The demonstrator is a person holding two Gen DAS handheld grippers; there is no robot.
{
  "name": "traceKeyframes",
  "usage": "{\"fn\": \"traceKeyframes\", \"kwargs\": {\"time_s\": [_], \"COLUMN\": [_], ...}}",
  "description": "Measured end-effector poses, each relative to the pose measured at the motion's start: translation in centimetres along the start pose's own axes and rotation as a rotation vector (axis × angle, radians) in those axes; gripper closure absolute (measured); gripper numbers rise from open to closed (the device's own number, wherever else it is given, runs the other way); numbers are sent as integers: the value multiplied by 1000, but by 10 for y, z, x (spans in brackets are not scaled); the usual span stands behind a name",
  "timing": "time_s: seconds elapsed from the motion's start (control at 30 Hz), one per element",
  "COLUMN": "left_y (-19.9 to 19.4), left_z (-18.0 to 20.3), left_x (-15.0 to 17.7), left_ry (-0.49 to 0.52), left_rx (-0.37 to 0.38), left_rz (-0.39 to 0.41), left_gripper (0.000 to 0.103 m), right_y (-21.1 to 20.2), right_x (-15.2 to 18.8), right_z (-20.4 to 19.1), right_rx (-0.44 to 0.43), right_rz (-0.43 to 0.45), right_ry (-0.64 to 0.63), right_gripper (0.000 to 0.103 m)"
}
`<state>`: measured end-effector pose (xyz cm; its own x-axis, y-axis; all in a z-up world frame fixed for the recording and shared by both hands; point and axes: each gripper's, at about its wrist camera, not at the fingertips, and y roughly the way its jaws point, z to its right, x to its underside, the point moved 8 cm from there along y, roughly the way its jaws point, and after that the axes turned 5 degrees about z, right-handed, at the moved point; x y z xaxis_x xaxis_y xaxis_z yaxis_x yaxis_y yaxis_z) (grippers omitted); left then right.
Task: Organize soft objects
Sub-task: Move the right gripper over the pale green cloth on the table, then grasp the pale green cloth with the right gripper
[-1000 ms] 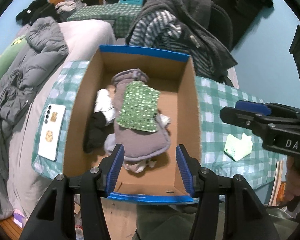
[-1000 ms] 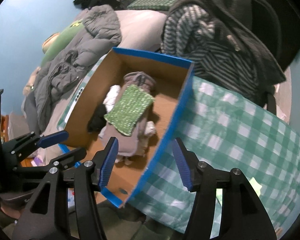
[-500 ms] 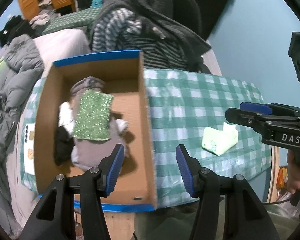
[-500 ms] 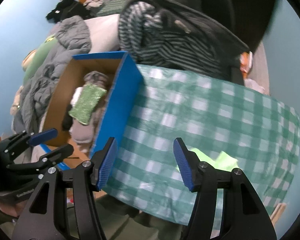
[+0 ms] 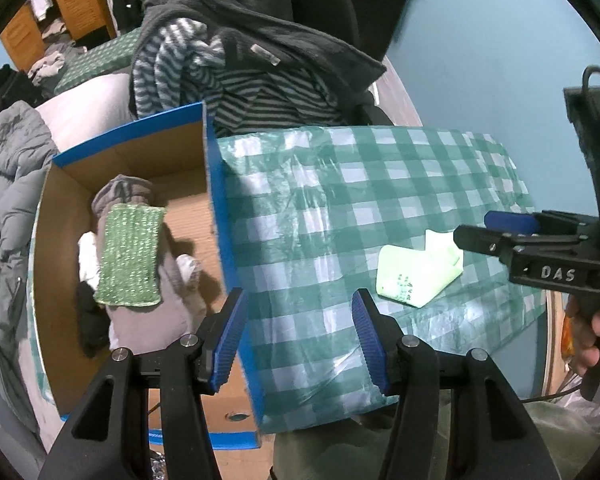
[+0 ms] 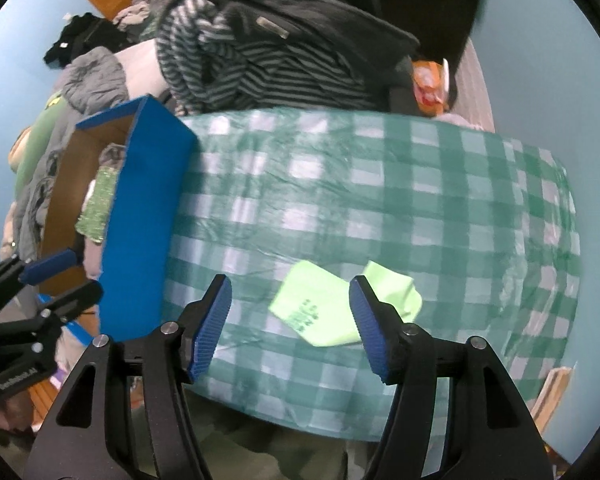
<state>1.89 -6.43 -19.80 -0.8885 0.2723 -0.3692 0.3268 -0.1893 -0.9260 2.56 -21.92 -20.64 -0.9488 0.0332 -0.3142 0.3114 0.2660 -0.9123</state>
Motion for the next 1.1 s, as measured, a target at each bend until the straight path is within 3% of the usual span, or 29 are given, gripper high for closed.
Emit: {"fn": "traceKeyframes", "kwargs": {"time_s": [0.5, 1.1], "left_y": [50, 83], "left_z": [33, 40], "left_x": [11, 26], "left_ry": [59, 55], "left_rx": [-9, -20], "left_rz": [-83, -157], "left_gripper": [48, 48], "right_y": [55, 94], "right_x": [42, 57], "right_z": [48, 65], "right_rx": [37, 116], "right_rz": [-126, -136], "right_ry": [32, -50], "right_gripper": [41, 41]}}
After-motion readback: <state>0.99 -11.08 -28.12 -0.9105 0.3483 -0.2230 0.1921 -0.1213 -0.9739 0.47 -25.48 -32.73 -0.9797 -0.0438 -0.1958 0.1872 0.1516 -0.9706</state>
